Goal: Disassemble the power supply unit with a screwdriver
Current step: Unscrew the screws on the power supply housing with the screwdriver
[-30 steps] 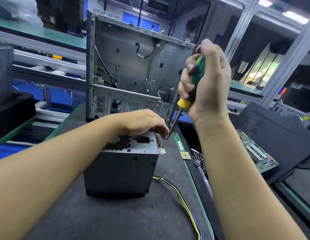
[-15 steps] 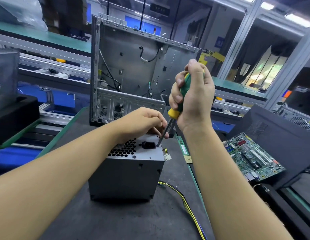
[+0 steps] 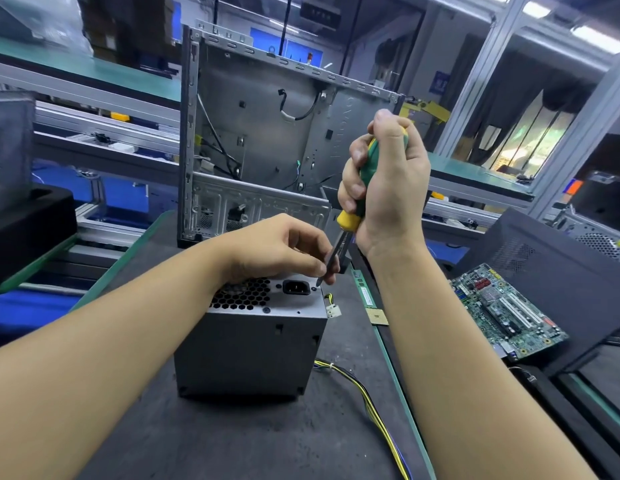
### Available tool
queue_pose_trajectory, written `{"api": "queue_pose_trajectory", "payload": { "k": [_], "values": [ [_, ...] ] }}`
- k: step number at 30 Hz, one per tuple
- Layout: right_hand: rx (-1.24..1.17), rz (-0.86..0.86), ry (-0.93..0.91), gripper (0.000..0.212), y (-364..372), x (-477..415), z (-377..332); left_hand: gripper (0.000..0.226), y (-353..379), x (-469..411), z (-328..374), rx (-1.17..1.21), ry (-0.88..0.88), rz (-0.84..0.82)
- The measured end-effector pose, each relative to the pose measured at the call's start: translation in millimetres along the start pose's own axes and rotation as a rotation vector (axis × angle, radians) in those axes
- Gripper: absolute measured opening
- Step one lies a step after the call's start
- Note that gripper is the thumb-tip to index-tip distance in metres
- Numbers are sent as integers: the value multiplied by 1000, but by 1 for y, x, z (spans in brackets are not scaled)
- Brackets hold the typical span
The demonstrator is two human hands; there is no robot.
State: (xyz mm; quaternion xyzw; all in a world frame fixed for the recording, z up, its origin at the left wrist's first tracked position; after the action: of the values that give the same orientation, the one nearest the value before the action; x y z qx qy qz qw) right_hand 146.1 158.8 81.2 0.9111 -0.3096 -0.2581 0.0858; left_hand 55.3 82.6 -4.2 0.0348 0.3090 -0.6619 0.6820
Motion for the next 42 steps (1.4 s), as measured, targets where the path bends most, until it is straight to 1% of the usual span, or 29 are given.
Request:
{"api": "queue_pose_trajectory", "payload": {
  "k": [4, 11, 14, 15, 22, 25, 28, 30, 32, 35, 36, 37, 39, 42],
  "values": [
    [-10, 13, 22, 21, -1, 0, 4, 16, 1, 1, 0, 11, -8, 15],
    [19, 27, 11, 19, 3, 0, 3, 11, 1, 2, 2, 13, -13, 42],
    [33, 31, 15, 19, 4, 1, 2, 25, 1, 3, 2, -4, -24, 45],
    [36, 33, 17, 19, 4, 1, 2, 26, 1, 4, 3, -14, -29, 44],
    [47, 14, 9, 20, 8, 3, 2, 26, 0, 4, 4, -57, -34, 54],
    [73, -45, 17, 20, 12, 3, 3, 26, 0, 3, 4, -48, -38, 40],
    [80, -168, 69, 16, 17, 3, 5, 16, 0, 2, 1, -50, -36, 32],
    [111, -187, 101, 13, 16, 2, 6, 9, 0, 1, -2, -54, -32, 27],
    [158, -193, 114, 15, 14, 2, 5, 7, 2, 0, -3, -59, -26, 19],
    [238, -269, 124, 16, 14, 5, -2, 6, 2, 0, -5, -65, -24, 16],
    [265, -293, 129, 16, 15, 7, -5, 8, 1, -1, -6, -63, -27, 17],
    [297, -300, 130, 14, 15, 8, -9, 15, 1, -1, -6, -58, -29, 17],
    [348, -273, 130, 13, 13, 9, -14, 29, 1, -1, -5, -55, -33, 12],
    [342, -218, 170, 18, 15, 11, -13, 33, 2, -1, -6, -45, -40, 17]
  ]
}}
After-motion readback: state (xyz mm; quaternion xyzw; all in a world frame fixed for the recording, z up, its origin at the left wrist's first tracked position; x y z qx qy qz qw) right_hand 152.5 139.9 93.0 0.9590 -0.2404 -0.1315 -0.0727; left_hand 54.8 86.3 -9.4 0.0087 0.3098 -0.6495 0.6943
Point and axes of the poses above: each hand's wrist, its own x-axis away from the middle knuckle, its own y-axis out of the palm, z = x × y, the point moved 4 cm from there along -x, towards the middle knuckle, and after that the axes turned 15 degrees about y, right-handed, at the moved point
